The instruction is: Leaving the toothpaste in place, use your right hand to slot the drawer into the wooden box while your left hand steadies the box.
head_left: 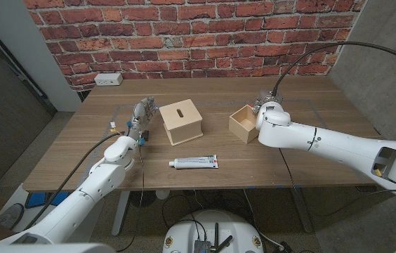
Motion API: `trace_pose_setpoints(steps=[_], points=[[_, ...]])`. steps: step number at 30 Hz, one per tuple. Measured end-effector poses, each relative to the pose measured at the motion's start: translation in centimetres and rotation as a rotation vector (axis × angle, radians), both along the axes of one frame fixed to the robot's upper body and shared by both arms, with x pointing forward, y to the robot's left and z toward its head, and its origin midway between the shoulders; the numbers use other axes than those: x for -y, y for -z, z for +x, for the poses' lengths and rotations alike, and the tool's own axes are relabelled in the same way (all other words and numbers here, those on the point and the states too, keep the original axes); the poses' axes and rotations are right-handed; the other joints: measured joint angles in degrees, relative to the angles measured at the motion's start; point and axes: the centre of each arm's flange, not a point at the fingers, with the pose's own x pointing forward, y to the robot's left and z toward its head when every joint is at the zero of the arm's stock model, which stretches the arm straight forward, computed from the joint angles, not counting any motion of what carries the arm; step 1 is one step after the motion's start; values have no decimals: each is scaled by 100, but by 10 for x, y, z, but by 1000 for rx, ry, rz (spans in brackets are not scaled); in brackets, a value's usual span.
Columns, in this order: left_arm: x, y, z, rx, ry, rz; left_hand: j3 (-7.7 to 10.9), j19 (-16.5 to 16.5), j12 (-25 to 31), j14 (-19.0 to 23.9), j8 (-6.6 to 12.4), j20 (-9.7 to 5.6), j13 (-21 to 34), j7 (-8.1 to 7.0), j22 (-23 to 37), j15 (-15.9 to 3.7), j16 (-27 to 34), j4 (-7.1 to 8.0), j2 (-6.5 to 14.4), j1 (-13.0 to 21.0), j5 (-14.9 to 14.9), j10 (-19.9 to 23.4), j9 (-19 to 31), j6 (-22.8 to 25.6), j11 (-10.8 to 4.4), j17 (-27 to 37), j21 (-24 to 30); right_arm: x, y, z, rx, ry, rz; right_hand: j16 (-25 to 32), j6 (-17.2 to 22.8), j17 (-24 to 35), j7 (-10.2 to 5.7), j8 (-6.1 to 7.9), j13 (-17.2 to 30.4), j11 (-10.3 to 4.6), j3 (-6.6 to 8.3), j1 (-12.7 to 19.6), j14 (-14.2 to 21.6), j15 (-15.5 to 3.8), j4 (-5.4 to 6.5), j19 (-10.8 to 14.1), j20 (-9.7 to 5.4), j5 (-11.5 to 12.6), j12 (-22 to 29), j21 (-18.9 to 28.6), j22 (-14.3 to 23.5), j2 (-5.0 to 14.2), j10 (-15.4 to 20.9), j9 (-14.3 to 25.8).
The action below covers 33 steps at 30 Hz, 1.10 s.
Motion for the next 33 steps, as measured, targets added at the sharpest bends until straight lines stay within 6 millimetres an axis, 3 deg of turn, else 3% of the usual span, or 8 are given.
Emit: trace_pose_setpoints(steps=[33], points=[[-8,-10,-25,41,-53,49,16,0,0,0,0,0,0,6,0,0,0,-16,0,0,0,31,-14,56,-31,-15,0,10,-20,-13,0,-88,95,-116,50,19,49,-22,46,8,-30,-71,31,-11,17,-1,0,-7,-52,117,24,70,9,-37]])
